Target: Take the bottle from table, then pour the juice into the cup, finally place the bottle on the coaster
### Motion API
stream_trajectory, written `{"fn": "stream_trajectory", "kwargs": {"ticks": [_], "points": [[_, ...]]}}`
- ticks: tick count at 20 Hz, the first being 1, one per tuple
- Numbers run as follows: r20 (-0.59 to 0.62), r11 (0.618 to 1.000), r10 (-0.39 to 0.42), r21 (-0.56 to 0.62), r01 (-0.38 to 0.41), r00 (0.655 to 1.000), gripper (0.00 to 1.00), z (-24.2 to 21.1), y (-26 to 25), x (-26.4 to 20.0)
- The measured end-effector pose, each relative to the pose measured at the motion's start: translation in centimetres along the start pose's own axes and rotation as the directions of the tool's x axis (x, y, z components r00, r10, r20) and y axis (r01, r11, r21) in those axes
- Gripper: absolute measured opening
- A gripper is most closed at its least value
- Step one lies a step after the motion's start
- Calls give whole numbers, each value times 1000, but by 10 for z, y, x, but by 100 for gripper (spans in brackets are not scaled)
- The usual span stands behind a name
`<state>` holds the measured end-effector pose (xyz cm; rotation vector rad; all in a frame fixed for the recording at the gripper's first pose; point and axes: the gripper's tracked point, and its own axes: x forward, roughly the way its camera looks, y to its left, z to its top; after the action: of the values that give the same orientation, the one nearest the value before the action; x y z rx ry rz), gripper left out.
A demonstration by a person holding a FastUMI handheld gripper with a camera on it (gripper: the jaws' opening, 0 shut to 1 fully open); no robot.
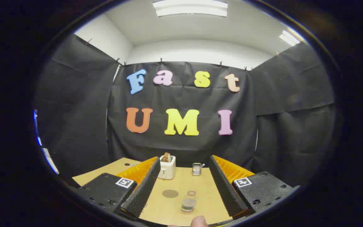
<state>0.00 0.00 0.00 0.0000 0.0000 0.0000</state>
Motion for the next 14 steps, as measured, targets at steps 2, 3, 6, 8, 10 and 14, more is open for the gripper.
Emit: {"fn": "stream_trajectory", "kwargs": {"ticks": [2, 3, 6, 8, 10, 14], "points": [[0, 1000, -2, -2, 2, 1000, 100, 0, -2, 0], [4, 1000, -6, -3, 6, 1000, 99, 2, -3, -1], [14, 1000, -13, -2, 13, 1000, 99, 4, -5, -1], [14, 1000, -15, -2, 15, 1000, 99, 4, -6, -1], [22, 1000, -18, 1, 18, 1000, 99, 6, -7, -3], [26, 1000, -18, 12, 18, 999, 99, 7, -8, -3]]}}
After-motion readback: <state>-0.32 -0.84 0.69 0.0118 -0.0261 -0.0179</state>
